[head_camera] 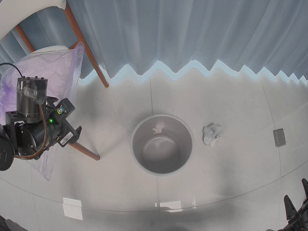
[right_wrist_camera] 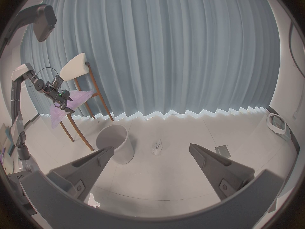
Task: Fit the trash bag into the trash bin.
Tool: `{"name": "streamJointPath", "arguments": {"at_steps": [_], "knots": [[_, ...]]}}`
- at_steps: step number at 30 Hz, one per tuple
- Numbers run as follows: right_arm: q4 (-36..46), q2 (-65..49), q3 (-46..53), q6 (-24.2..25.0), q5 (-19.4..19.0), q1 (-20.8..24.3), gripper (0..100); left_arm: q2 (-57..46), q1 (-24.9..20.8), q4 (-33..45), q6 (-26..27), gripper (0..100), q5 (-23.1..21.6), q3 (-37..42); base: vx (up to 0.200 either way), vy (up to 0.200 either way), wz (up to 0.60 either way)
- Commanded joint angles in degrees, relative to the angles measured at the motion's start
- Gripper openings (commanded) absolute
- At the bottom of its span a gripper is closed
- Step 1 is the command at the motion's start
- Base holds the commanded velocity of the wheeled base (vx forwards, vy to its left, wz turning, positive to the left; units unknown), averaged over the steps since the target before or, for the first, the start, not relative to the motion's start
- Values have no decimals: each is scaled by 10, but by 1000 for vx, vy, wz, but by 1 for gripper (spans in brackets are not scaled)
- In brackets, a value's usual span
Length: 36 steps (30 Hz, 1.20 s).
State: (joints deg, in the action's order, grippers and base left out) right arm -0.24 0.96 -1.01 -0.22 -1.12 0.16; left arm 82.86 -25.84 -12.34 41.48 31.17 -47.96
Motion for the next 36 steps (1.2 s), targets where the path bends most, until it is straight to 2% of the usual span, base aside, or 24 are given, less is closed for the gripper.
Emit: {"name": "streamJointPath", "arguments": {"at_steps": [1,2,6,14,15,22,28,34,36], "knots": [[0,-10,10,0,0,0,100,34,26,-23,17,100,-1,-11,0,0,0],[0,-10,10,0,0,0,100,54,37,-60,35,100,-4,-28,0,0,0],[0,-10,10,1,0,0,100,79,61,-108,74,100,-13,-35,0,0,0],[0,-10,10,1,0,0,100,94,67,-119,77,100,-28,-30,0,0,0],[0,-10,10,1,0,0,100,94,67,-119,76,0,-28,-30,0,0,0],[0,-10,10,2,2,0,100,86,84,-120,75,0,-33,-34,0,0,0],[0,-10,10,4,3,-1,100,36,113,-120,64,0,-101,-34,0,0,0],[0,-10,10,4,3,-1,100,-29,107,-115,-40,0,-149,-28,0,0,0],[0,-10,10,5,3,-1,100,-61,96,-103,-91,0,-155,-16,0,0,0]]}}
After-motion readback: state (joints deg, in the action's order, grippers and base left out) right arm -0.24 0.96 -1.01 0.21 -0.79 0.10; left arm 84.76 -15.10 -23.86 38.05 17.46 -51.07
